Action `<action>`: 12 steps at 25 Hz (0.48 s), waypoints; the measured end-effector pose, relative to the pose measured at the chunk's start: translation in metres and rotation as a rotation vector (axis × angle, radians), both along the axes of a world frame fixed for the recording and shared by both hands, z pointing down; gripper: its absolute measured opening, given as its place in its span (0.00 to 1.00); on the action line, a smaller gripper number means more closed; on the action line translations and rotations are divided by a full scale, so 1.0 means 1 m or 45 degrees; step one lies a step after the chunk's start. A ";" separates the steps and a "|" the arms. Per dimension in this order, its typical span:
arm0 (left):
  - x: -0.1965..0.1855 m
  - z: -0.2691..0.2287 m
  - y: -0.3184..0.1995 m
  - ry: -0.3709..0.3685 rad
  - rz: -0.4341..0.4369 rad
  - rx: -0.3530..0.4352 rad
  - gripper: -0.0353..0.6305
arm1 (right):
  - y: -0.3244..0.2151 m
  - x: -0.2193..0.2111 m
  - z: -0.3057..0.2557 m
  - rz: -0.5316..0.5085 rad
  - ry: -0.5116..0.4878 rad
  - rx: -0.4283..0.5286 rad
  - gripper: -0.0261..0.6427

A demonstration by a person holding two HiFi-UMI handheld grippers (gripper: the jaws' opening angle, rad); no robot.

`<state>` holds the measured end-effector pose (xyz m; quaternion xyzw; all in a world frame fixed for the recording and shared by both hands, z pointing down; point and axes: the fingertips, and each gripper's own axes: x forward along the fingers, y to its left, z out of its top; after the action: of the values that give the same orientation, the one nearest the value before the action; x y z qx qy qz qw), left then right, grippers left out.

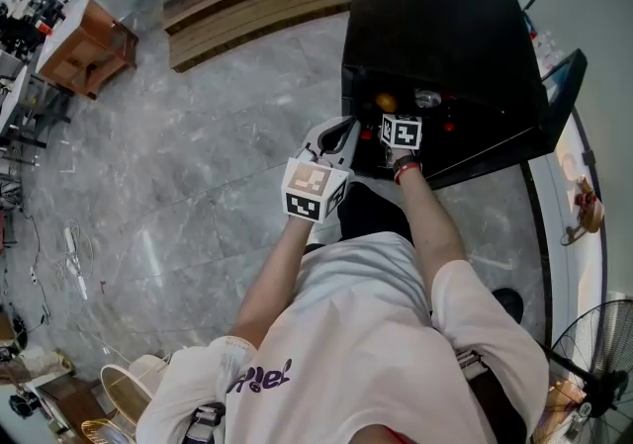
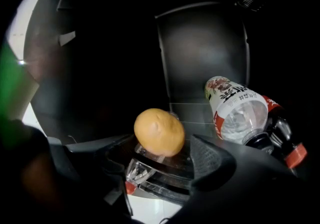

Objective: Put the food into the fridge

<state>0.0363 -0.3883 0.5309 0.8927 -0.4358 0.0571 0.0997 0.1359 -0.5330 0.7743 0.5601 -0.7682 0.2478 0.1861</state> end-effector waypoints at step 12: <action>-0.005 0.000 0.009 -0.002 -0.003 -0.008 0.08 | 0.017 0.000 -0.002 0.019 -0.008 -0.007 0.61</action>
<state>0.0313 -0.3795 0.5305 0.8918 -0.4368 0.0591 0.1021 0.1359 -0.5164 0.7727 0.5646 -0.7639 0.2533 0.1834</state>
